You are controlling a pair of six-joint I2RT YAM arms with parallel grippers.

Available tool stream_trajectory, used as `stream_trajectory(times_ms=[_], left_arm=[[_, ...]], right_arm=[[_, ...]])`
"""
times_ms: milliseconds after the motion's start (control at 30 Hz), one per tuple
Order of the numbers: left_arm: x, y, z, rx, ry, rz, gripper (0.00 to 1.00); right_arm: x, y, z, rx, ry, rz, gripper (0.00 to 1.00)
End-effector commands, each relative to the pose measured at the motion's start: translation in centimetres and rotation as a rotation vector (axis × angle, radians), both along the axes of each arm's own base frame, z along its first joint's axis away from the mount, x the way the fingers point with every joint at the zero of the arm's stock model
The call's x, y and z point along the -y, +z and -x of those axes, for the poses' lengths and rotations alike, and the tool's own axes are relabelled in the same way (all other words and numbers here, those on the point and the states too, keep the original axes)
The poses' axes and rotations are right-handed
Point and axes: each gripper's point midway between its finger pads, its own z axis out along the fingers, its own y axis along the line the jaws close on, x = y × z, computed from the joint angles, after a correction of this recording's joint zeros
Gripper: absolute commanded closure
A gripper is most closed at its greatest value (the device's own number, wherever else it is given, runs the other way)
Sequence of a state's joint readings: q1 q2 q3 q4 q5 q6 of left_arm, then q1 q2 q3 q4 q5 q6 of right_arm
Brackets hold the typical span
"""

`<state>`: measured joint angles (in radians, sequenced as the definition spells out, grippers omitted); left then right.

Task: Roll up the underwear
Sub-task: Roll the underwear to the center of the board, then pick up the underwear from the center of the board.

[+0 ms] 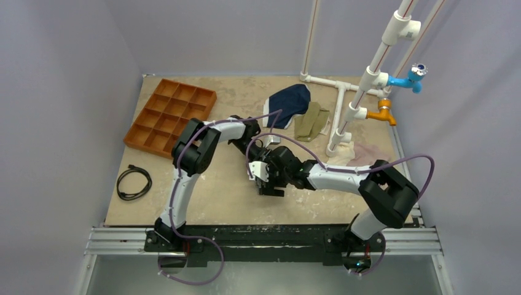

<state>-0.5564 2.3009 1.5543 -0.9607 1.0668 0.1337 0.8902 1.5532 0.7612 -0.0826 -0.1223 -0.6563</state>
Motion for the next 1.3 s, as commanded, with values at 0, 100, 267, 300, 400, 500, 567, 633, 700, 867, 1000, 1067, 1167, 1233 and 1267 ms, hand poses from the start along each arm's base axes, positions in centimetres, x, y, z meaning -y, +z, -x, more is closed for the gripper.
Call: stream_trajectory(times_ms=[0,100,267,300,400,500,567,633,700,867,1000,1067,1167,1233,1267], left_arm=[[-1.9,-5.3,-0.1,0.054,-0.051,-0.143,1.00],[-1.9,-5.3,0.0,0.009,-0.042,-0.136,1.00],[-2.0,-5.2,-0.2,-0.014,-0.027,-0.134,1.00],[-2.0,-5.3,-0.2,-0.018,-0.026,-0.136,1.00],[-2.1,-5.3,-0.2,-0.029,-0.024,-0.140,1.00],[-2.2,-5.3,-0.2,-0.033,-0.021,-0.148,1.00],[-2.2,-5.3,-0.1,-0.040,-0.019,-0.151,1.00],[-2.2,-5.1,-0.1,-0.050,-0.012,-0.149,1.00],[-2.3,-5.1,-0.1,-0.069,-0.003,-0.148,1.00],[-2.4,-4.8,0.0,-0.118,0.027,-0.139,1.00],[-2.6,-4.6,0.0,-0.142,0.043,-0.130,1.00],[-2.6,-4.5,0.0,-0.148,0.048,-0.128,1.00],[-2.6,-4.3,-0.1,-0.157,0.053,-0.120,1.00],[-2.6,-4.2,-0.1,-0.166,0.057,-0.114,1.00],[-2.6,-4.2,-0.2,-0.165,0.058,-0.110,1.00]], right_arm=[[-0.6,-0.4,-0.3,0.005,0.025,0.022,0.16],[-0.4,-0.9,-0.1,-0.009,0.028,0.042,0.20],[0.5,-2.5,0.4,-0.034,0.034,0.090,0.25],[0.7,-2.8,0.5,-0.041,0.035,0.098,0.26],[0.7,-3.1,0.6,-0.048,0.039,0.105,0.26],[0.8,-3.3,0.8,-0.055,0.045,0.107,0.23],[1.0,-3.6,1.0,-0.062,0.046,0.116,0.21],[1.2,-3.8,1.1,-0.065,0.047,0.120,0.20],[1.3,-4.2,1.2,-0.072,0.049,0.128,0.20],[1.0,-4.6,1.3,-0.098,0.058,0.147,0.25],[0.8,-5.0,1.4,-0.128,0.072,0.171,0.41],[0.9,-5.3,1.5,-0.144,0.076,0.187,0.48],[0.9,-5.7,1.9,-0.177,0.086,0.201,0.61],[0.9,-5.8,2.1,-0.188,0.089,0.207,0.71],[0.9,-5.9,2.1,-0.190,0.089,0.210,0.79]])
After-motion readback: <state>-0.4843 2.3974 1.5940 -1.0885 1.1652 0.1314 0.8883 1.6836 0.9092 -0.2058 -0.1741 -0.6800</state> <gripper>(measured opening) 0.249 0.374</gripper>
